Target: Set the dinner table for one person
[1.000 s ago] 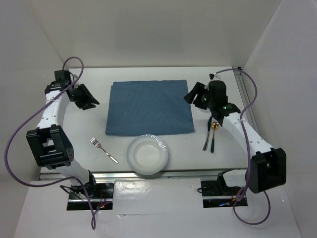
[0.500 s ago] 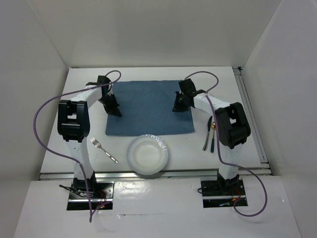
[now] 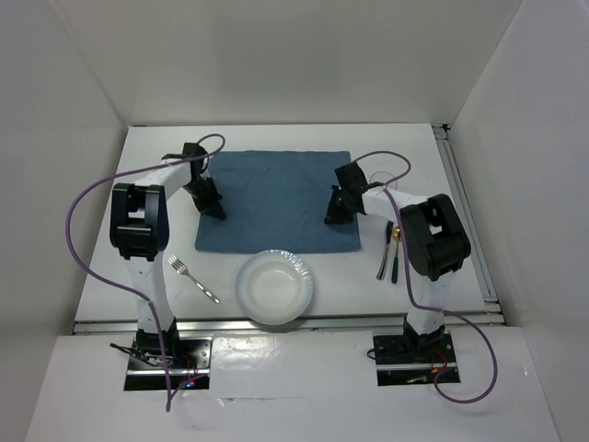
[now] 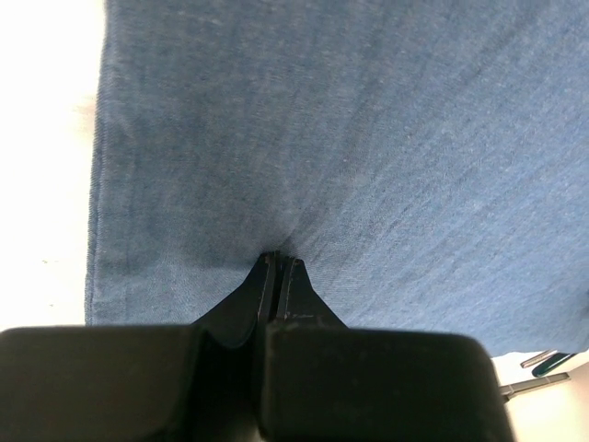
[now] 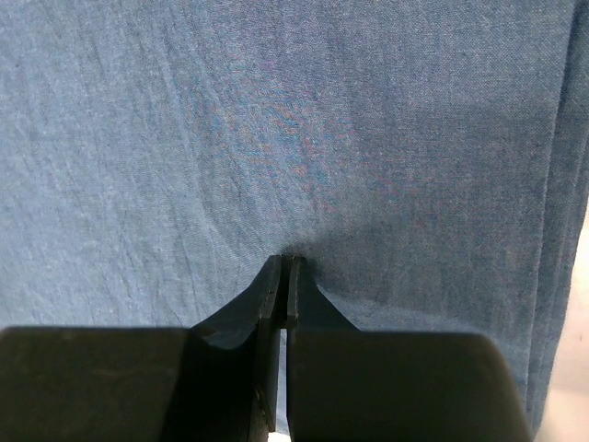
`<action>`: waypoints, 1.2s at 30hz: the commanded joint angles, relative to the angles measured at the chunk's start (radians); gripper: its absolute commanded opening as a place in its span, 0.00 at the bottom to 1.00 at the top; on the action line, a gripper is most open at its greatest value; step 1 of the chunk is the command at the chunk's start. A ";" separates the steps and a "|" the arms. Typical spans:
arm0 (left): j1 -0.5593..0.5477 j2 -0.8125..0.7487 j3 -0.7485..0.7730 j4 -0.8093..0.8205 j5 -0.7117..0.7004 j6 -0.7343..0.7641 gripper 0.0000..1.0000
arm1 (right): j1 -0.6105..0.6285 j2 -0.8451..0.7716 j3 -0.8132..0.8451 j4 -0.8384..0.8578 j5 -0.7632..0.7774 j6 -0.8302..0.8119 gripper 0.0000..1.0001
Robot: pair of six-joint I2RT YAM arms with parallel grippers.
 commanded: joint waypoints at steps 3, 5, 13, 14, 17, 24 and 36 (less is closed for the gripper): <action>-0.008 0.009 -0.066 0.025 -0.050 -0.018 0.00 | 0.022 -0.043 -0.098 -0.033 0.062 0.026 0.00; -0.008 -0.010 -0.115 0.047 -0.050 -0.030 0.00 | 0.022 -0.052 -0.121 -0.033 0.074 0.035 0.00; -0.017 -0.060 -0.194 0.070 -0.061 -0.039 0.00 | 0.022 -0.082 -0.150 -0.042 0.107 0.035 0.00; -0.017 -0.071 -0.194 0.070 -0.061 -0.039 0.00 | 0.022 -0.092 -0.150 -0.042 0.107 0.035 0.00; -0.028 -0.082 -0.194 0.070 -0.061 -0.039 0.00 | 0.022 -0.092 -0.150 -0.042 0.117 0.026 0.00; -0.058 -0.122 -0.204 0.052 -0.092 -0.039 0.00 | 0.022 -0.069 -0.093 -0.077 0.170 0.017 0.00; -0.078 -0.241 -0.106 -0.042 -0.198 -0.020 0.28 | 0.075 -0.239 0.085 -0.145 0.099 -0.075 0.27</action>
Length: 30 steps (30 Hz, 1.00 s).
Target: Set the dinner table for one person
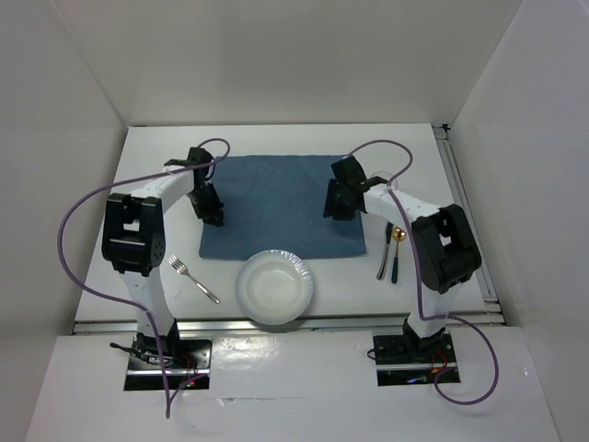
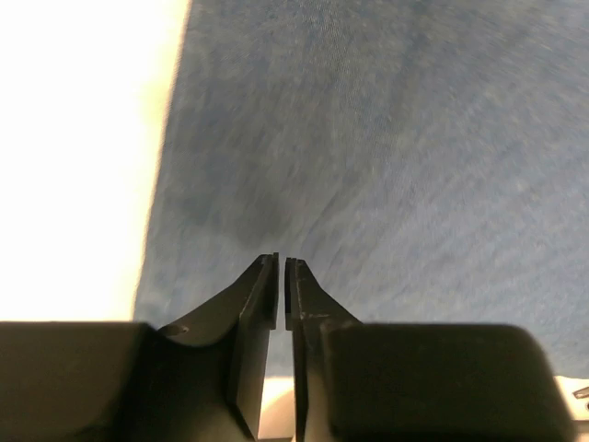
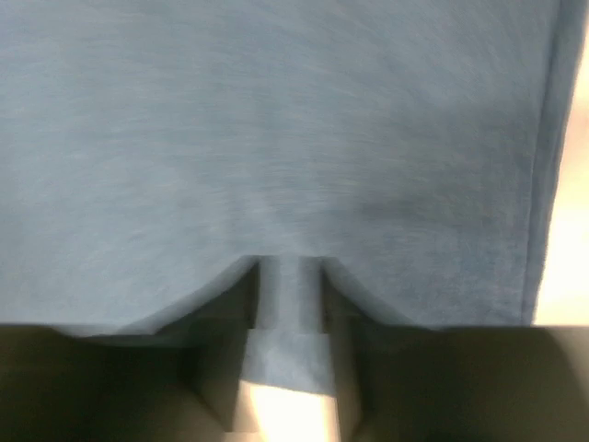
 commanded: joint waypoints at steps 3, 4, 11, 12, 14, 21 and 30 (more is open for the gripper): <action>-0.023 -0.147 0.108 -0.106 -0.084 0.031 0.34 | 0.058 -0.189 0.141 -0.057 -0.022 -0.066 0.62; -0.023 -0.164 0.118 -0.117 -0.085 0.040 0.34 | 0.069 -0.209 0.141 -0.057 -0.022 -0.066 0.66; -0.052 -0.473 -0.145 -0.059 0.038 0.121 0.74 | 0.090 -0.418 -0.035 -0.128 -0.031 -0.055 0.82; -0.052 -0.568 -0.203 -0.037 0.073 0.135 0.92 | 0.099 -0.442 -0.056 -0.138 -0.031 -0.055 0.82; -0.064 -0.662 -0.374 0.042 0.194 0.135 1.00 | 0.099 -0.514 -0.101 -0.169 -0.019 -0.043 0.84; -0.185 -0.925 -0.707 0.231 0.250 0.025 1.00 | 0.099 -0.599 -0.110 -0.226 -0.010 -0.032 0.86; -0.337 -0.831 -0.793 0.310 0.133 -0.103 1.00 | 0.099 -0.599 -0.073 -0.226 -0.031 -0.032 0.87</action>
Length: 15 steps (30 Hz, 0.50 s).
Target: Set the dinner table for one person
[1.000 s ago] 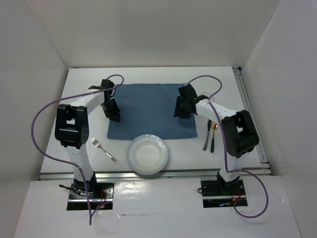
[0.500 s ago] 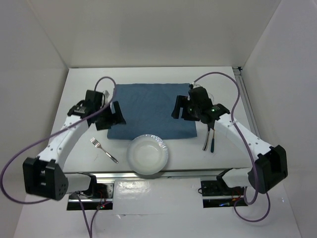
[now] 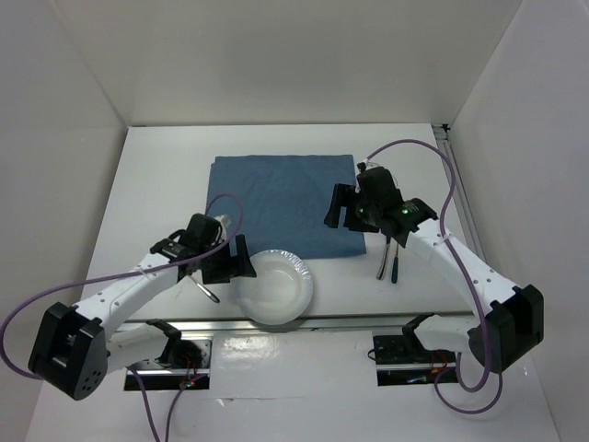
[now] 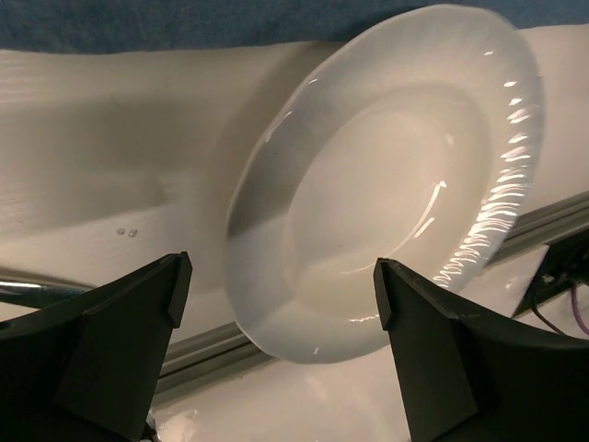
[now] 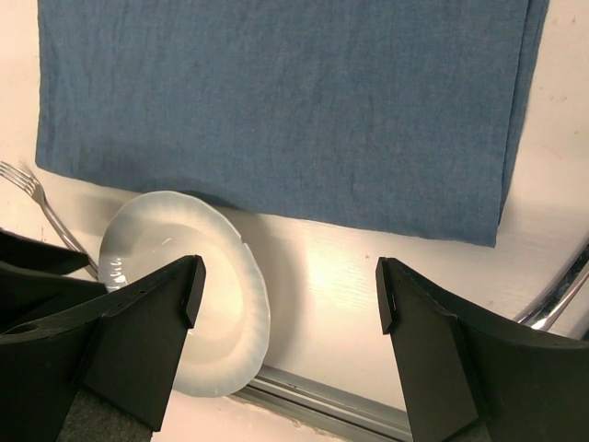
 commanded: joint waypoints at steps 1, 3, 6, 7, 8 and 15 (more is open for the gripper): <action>-0.039 0.046 -0.055 0.108 -0.032 -0.066 1.00 | 0.007 -0.021 0.045 -0.011 -0.004 0.003 0.87; -0.067 0.068 -0.073 0.139 -0.048 -0.066 0.99 | 0.007 -0.031 0.045 -0.011 -0.004 0.003 0.87; -0.096 0.109 -0.084 0.168 -0.088 -0.066 0.97 | 0.007 -0.040 0.045 -0.021 -0.004 0.003 0.87; -0.105 0.118 -0.084 0.186 -0.088 -0.066 0.96 | 0.007 -0.040 0.045 -0.021 -0.004 0.003 0.87; -0.106 0.128 -0.096 0.200 -0.060 -0.066 0.92 | 0.007 -0.040 0.045 -0.021 -0.004 0.003 0.88; -0.124 0.114 -0.146 0.306 -0.028 -0.088 0.68 | 0.007 -0.040 0.045 -0.010 -0.013 0.003 0.88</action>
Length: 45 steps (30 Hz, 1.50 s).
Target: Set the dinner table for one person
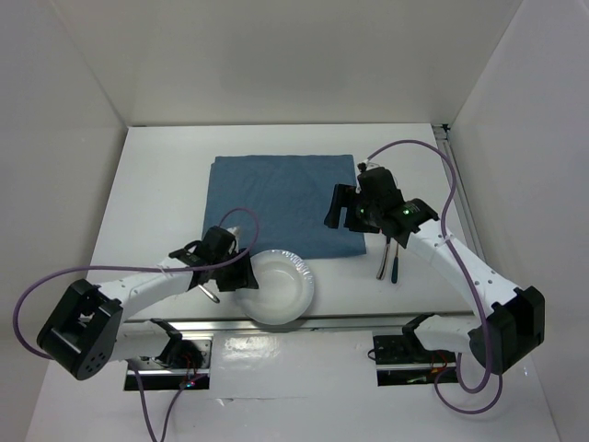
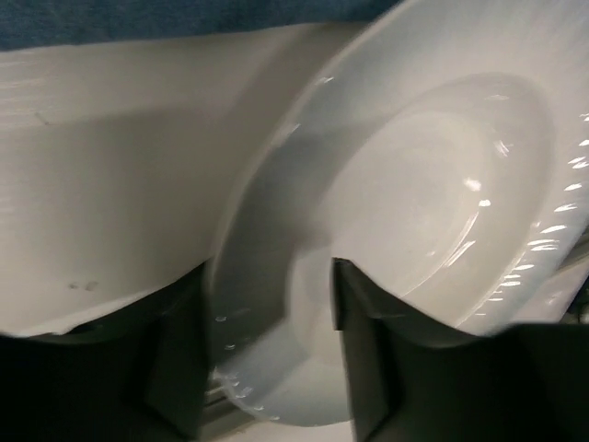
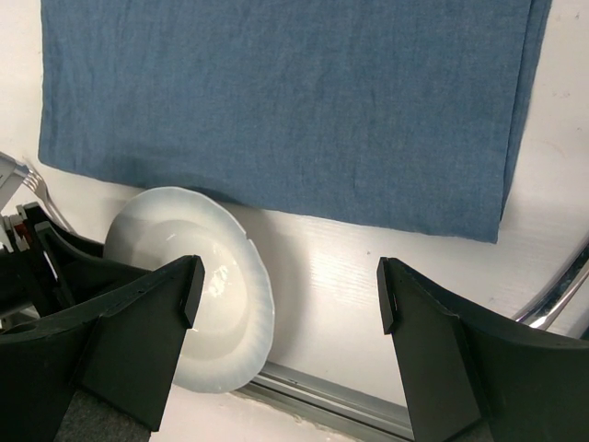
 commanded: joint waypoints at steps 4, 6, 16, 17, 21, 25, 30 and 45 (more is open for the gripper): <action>-0.007 0.002 -0.007 0.050 0.007 -0.008 0.44 | 0.007 -0.031 0.036 0.008 -0.006 0.003 0.88; -0.007 0.014 0.008 0.024 0.007 0.001 0.20 | 0.007 -0.031 0.036 0.008 -0.006 0.003 0.88; 0.017 -0.083 0.333 -0.247 -0.004 0.074 0.00 | 0.007 -0.053 0.096 -0.056 0.078 0.003 0.88; 0.032 -0.057 0.450 -0.282 0.011 0.074 0.00 | 0.007 -0.063 0.120 -0.067 0.089 0.003 0.88; 0.094 0.069 0.720 -0.404 0.054 0.116 0.00 | 0.007 -0.073 0.151 -0.087 0.112 -0.007 0.88; 0.166 0.181 0.850 -0.322 0.140 0.135 0.00 | 0.007 -0.093 0.137 -0.096 0.112 -0.007 0.88; 0.241 0.313 0.919 -0.237 0.280 0.144 0.00 | 0.007 -0.114 0.116 -0.105 0.112 0.012 0.88; 0.413 0.529 0.832 0.237 0.619 -0.041 0.00 | 0.007 -0.062 0.104 -0.102 0.104 0.012 0.88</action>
